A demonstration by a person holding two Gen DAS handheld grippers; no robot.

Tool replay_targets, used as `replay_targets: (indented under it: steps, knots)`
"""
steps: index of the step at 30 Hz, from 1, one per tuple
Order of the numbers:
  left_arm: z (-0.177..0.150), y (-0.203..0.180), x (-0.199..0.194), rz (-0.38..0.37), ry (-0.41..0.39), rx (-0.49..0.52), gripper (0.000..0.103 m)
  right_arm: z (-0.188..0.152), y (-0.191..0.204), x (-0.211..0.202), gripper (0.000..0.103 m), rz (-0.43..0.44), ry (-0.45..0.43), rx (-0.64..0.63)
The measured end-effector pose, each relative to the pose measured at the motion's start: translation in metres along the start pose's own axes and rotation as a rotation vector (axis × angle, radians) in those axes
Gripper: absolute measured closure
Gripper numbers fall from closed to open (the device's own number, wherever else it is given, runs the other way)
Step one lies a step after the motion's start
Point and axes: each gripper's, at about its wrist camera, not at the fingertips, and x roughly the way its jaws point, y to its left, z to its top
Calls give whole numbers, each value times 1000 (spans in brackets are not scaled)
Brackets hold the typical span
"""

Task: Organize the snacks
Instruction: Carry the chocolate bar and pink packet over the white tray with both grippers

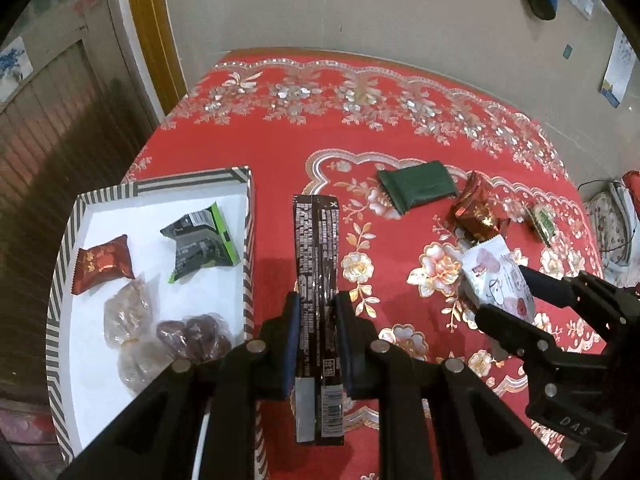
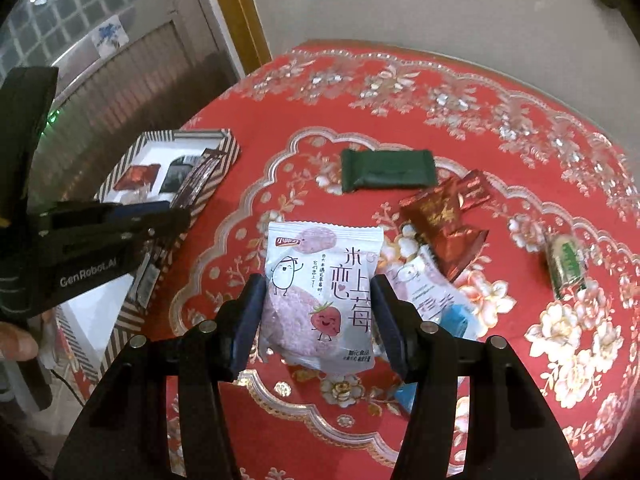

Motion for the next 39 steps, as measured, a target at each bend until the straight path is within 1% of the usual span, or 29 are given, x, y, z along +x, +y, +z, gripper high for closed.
replay_targets:
  steps: [9, 18, 27, 39]
  knots:
    - [6, 10, -12, 11, -35, -12, 83, 18, 12, -7, 49, 9, -38, -23]
    - [8, 37, -20, 44, -63, -62, 83, 39, 41, -4, 49, 46, -59, -83]
    - [5, 84, -24, 101, -72, -142, 83, 58, 83, 13, 49, 101, -43, -174]
    - [-17, 149, -26, 176, -54, -264, 83, 73, 137, 47, 49, 170, 7, -269]
